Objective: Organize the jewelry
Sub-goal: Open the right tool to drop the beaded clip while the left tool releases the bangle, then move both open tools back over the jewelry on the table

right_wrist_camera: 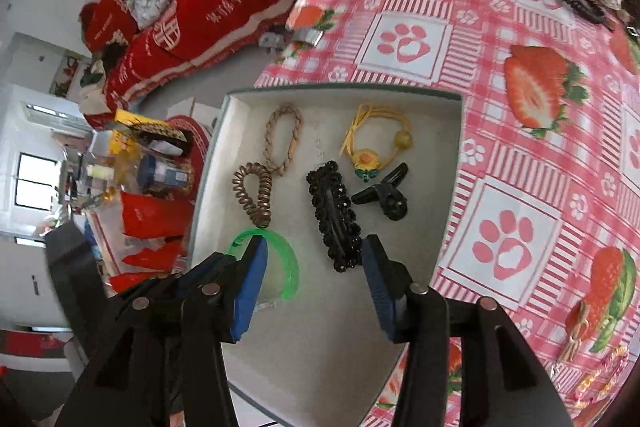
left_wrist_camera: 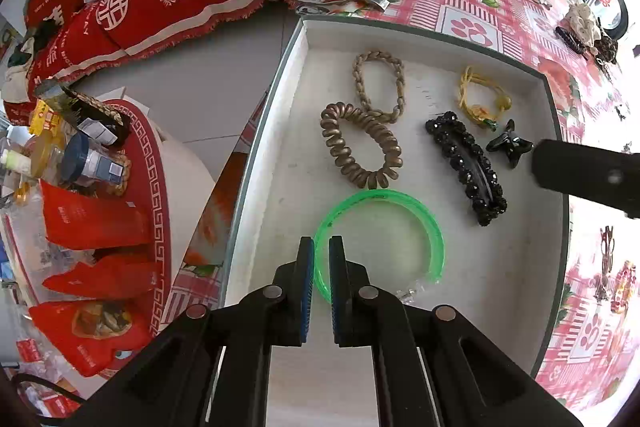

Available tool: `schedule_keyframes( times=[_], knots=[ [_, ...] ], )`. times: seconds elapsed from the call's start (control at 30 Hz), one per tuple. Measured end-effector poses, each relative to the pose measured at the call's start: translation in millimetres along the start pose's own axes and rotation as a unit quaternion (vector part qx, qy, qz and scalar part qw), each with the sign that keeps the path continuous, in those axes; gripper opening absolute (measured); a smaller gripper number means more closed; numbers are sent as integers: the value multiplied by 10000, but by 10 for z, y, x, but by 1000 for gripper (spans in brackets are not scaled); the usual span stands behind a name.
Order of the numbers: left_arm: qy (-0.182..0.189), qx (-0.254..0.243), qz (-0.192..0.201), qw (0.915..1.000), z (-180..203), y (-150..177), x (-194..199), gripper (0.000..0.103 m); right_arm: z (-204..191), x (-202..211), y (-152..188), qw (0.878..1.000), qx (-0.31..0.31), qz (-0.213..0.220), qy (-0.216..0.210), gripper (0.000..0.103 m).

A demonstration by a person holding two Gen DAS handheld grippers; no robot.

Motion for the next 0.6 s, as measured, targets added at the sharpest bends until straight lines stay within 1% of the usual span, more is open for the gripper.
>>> schedule_keyframes(
  times=[0.27, 0.47, 0.6],
  knots=[
    [5, -118, -3, 9999, 87, -11, 76, 14, 73, 381, 121, 9993, -138, 346, -24, 55],
    [21, -168, 18, 9999, 162, -28, 194, 14, 245, 618, 264, 9980, -320, 531, 86, 59],
    [34, -246, 20, 9997, 226, -45, 254, 14, 388, 775, 358, 9966, -497, 645, 151, 59]
  ],
)
Point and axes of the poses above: each gripper's, at about its wrist camera, not at the fingertips, and x roughly against the way its jaws point, z to its right, y to its underside, the point moved 1 cm from there along -x, roughly the way its jaws point, and after that the axes turned 15 degrees about -y, right-handed, at the moved point
